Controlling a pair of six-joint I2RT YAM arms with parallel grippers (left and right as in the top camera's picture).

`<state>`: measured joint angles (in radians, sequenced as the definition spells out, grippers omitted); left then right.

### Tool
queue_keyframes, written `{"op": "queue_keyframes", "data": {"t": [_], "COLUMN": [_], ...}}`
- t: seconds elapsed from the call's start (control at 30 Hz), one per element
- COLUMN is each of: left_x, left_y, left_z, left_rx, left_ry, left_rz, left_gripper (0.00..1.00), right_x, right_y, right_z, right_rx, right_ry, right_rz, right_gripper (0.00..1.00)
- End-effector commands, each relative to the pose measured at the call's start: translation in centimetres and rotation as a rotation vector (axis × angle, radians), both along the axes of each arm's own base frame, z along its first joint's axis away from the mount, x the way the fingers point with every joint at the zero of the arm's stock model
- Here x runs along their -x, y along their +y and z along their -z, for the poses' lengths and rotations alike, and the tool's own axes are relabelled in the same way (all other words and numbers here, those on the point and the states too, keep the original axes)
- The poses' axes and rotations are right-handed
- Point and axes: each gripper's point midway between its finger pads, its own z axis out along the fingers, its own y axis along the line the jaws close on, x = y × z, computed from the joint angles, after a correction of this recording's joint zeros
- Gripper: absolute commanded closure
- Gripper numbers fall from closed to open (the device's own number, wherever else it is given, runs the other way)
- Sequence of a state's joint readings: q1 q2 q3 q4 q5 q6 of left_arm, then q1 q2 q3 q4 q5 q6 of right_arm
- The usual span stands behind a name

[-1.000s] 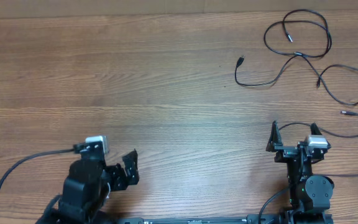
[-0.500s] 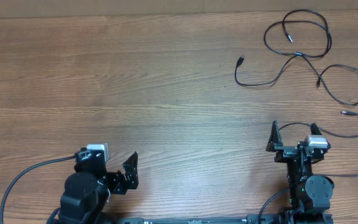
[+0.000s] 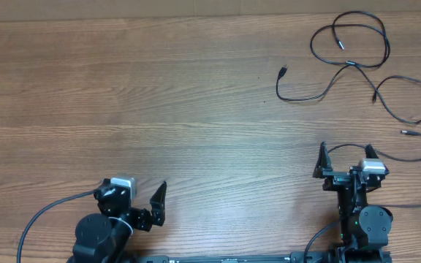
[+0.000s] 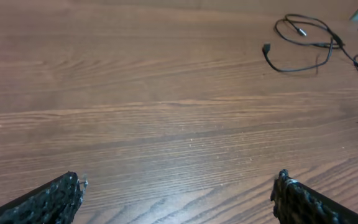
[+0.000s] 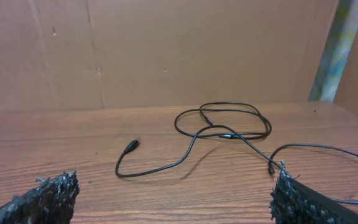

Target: Untangle cables

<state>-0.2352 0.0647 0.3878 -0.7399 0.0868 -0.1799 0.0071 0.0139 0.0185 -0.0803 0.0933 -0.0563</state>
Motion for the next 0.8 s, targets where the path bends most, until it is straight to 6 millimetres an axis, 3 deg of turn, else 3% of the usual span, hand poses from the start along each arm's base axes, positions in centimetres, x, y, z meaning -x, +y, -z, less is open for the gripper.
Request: {"op": "queue_keyframes", "data": {"t": [0.0,0.43,0.77], "left_x": [0.2,0.0,-1.7], "left_y": [0.0,0.4,1.1], "left_z": [-0.4,-0.4,0.8], "left_rx": [-0.007,-0.007,-0.013], "left_ry": [-0.042,-0.056,-0.088], "left_rz": [0.014,-0.009,-0.063], "left_gripper": [0.00,0.00,0.01], "right_x": [0.0,0.0,0.0], "right_y": [0.0,0.0,0.0], "right_z": [0.2,0.2,0.2], "right_rx": [-0.003,-0.003,-0.003], "right_ry": [-0.005,-0.005,-0.005], "right_rz": [0.001,0.001,0.001], "right_gripper": [0.00,0.00,0.00]}}
